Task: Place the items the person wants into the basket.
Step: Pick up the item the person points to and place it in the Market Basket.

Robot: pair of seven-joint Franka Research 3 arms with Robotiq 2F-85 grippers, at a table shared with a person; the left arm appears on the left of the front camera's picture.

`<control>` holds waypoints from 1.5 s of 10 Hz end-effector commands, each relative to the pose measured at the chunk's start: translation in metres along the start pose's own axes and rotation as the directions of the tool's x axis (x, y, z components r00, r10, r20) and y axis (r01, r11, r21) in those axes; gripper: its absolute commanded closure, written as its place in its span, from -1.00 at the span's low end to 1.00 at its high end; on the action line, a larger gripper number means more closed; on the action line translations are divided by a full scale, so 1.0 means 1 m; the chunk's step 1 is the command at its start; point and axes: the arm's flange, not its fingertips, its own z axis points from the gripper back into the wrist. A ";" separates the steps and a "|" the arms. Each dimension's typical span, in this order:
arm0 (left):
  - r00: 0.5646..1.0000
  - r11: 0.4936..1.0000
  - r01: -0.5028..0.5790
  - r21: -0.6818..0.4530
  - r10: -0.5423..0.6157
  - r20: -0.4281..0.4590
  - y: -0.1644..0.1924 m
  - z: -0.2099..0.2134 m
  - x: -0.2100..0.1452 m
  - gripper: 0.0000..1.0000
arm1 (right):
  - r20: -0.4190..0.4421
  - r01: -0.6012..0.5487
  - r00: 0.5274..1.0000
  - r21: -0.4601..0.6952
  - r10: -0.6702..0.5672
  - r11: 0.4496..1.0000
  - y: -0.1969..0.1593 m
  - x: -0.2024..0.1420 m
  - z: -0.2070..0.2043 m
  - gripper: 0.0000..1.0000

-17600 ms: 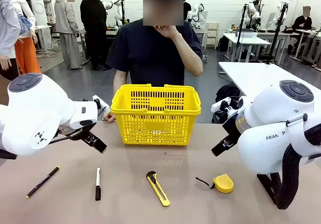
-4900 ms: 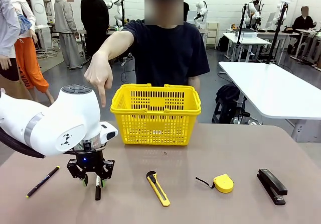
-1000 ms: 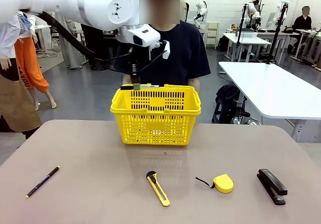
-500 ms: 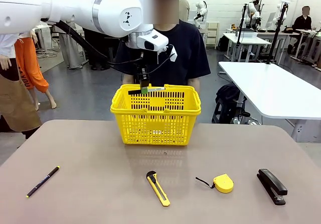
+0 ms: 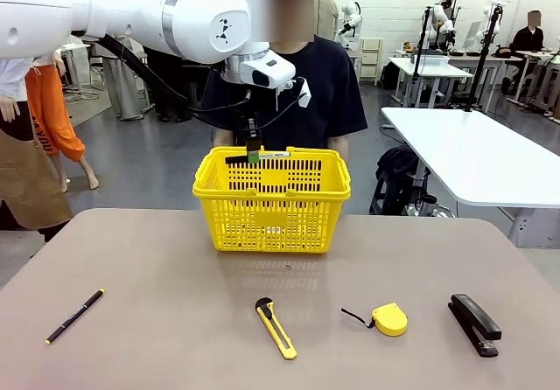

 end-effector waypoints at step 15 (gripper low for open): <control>0.985 0.975 -0.131 -0.177 0.108 -0.135 0.067 -0.101 0.004 -0.86 | 0.020 -0.013 1.000 0.023 0.012 1.000 -0.001 0.002 -0.002 -1.00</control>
